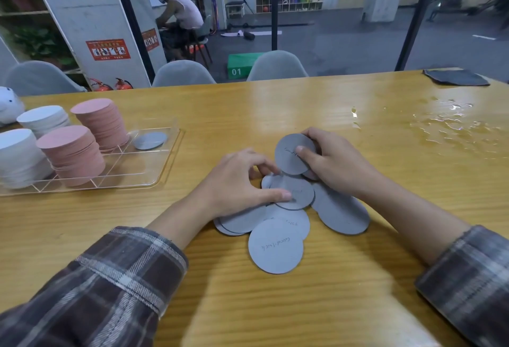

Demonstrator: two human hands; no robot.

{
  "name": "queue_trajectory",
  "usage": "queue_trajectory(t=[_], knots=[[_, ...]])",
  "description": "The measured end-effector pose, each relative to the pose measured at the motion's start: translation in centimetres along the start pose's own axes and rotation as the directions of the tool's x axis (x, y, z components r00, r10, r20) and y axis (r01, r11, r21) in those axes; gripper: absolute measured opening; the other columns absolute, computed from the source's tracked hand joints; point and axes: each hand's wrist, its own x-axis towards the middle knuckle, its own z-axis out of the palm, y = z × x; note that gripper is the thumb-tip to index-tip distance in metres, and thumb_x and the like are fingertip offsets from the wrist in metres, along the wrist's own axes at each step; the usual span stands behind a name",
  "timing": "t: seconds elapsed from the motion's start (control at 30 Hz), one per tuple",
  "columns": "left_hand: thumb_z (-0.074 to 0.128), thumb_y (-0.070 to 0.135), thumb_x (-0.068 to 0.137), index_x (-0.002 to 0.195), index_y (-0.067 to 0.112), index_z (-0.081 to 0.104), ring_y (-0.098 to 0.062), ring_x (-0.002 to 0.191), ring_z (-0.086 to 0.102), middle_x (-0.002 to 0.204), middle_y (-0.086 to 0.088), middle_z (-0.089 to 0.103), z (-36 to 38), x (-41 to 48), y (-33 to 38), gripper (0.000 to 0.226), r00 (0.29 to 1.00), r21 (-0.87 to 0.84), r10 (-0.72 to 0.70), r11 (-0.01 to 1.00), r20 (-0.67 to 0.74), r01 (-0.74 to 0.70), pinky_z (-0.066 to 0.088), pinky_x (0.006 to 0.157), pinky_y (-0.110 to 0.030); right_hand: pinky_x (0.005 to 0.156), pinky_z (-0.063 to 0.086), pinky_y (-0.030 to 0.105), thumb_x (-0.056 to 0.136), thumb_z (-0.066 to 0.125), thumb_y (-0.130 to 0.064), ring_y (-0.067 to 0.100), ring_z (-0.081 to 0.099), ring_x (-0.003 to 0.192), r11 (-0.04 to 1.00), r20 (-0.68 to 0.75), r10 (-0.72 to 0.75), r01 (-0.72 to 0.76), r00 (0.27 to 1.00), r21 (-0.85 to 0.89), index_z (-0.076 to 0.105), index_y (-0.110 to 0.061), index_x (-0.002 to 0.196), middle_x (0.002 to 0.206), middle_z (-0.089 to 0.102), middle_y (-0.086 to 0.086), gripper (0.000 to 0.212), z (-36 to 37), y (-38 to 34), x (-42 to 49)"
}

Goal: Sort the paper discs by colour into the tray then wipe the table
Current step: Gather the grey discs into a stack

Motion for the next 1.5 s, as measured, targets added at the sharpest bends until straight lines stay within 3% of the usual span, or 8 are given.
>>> queue_trajectory(t=[0.13, 0.3, 0.43, 0.63, 0.83, 1.03, 1.13, 1.5], knots=[[0.088, 0.054, 0.073, 0.107, 0.038, 0.078, 0.008, 0.09, 0.057, 0.105, 0.014, 0.067, -0.5, 0.2, -0.1, 0.039, 1.0, -0.06, 0.004, 0.998, 0.022, -0.003, 0.039, 0.074, -0.003, 0.06, 0.039, 0.013, 0.105, 0.052, -0.026, 0.0, 0.058, 0.082, 1.0, -0.032, 0.004, -0.004, 0.999, -0.007, 0.058, -0.023, 0.11, 0.09, 0.063, -0.014, 0.008, -0.1, 0.1, 0.0], [0.091, 0.033, 0.078, 0.105, 0.035, 0.074, -0.008, 0.077, 0.064, 0.092, 0.01, 0.068, -1.0, 0.3, -0.5, 0.031, 1.0, -0.185, -0.012, 0.983, 0.014, 0.014, 0.047, 0.068, -0.016, 0.06, 0.038, 0.02, 0.105, 0.051, -0.025, 0.006, 0.059, 0.08, 1.0, -0.031, 0.001, 0.0, 1.0, 0.025, 0.059, -0.025, 0.108, 0.089, 0.065, -0.012, 0.009, -0.1, -0.1, -0.2], [0.089, 0.021, 0.08, 0.103, 0.034, 0.074, -0.014, 0.069, 0.066, 0.086, 0.005, 0.062, -1.3, 0.3, -0.5, 0.031, 0.991, -0.247, -0.021, 0.969, -0.13, -0.012, 0.053, 0.069, -0.026, 0.059, 0.038, 0.019, 0.105, 0.051, -0.023, 0.005, 0.055, 0.071, 0.999, 0.0, -0.037, 0.037, 0.999, 0.031, 0.064, -0.023, 0.106, 0.08, 0.064, -0.012, 0.013, -0.1, -0.2, -0.3], [0.087, 0.017, 0.082, 0.112, 0.032, 0.078, -0.013, 0.08, 0.07, 0.093, 0.003, 0.067, -0.8, 0.5, -0.2, 0.035, 0.95, -0.205, 0.027, 0.974, -0.312, -0.095, 0.06, 0.073, -0.032, 0.065, 0.046, 0.036, 0.109, 0.042, -0.024, 0.009, 0.053, 0.058, 0.982, 0.109, -0.077, 0.057, 0.991, 0.178, 0.065, -0.019, 0.105, 0.068, 0.053, -0.011, 0.024, 0.3, -0.4, -0.5], [0.084, 0.012, 0.086, 0.121, 0.029, 0.077, -0.014, 0.088, 0.069, 0.098, 0.003, 0.065, 0.0, 0.7, 0.0, 0.04, 0.935, -0.182, 0.075, 0.972, -0.346, -0.146, 0.061, 0.073, -0.022, 0.067, 0.041, 0.019, 0.104, 0.055, -0.026, -0.002, 0.057, 0.074, 0.989, 0.121, -0.137, 0.128, 0.983, 0.076, 0.063, -0.028, 0.108, 0.08, 0.062, -0.02, 0.009, 0.5, -0.6, -0.6], [0.083, 0.051, 0.082, 0.114, 0.031, 0.075, -0.001, 0.09, 0.063, 0.104, 0.009, 0.063, 0.1, 0.7, -0.6, 0.038, 0.984, -0.012, -0.022, 1.0, -0.175, 0.02, 0.049, 0.074, -0.01, 0.069, 0.047, 0.026, 0.106, 0.049, -0.025, 0.007, 0.06, 0.085, 0.998, 0.041, -0.062, 0.062, 0.997, -0.018, 0.06, -0.02, 0.117, 0.095, 0.066, -0.007, 0.016, 0.2, -0.1, -0.2], [0.082, 0.064, 0.075, 0.11, 0.036, 0.077, 0.005, 0.094, 0.058, 0.108, 0.012, 0.062, 0.1, 0.5, -0.6, 0.045, 0.997, 0.029, -0.05, 0.998, -0.054, 0.052, 0.04, 0.072, -0.005, 0.061, 0.042, 0.016, 0.107, 0.048, -0.024, 0.006, 0.058, 0.079, 0.999, -0.005, -0.04, 0.039, 0.999, -0.018, 0.058, -0.019, 0.112, 0.09, 0.063, -0.008, 0.012, 0.1, 0.0, 0.0], [0.087, 0.02, 0.083, 0.099, 0.029, 0.075, -0.018, 0.07, 0.068, 0.085, 0.003, 0.072, -1.3, 0.7, -1.5, 0.022, 0.99, -0.336, -0.12, 0.938, -0.077, 0.087, 0.054, 0.074, -0.031, 0.069, 0.049, 0.043, 0.108, 0.043, -0.023, 0.031, 0.063, 0.08, 1.0, -0.047, -0.006, 0.007, 0.999, 0.03, 0.055, -0.018, 0.105, 0.082, 0.06, 0.008, 0.013, -0.1, -0.3, -0.3]])
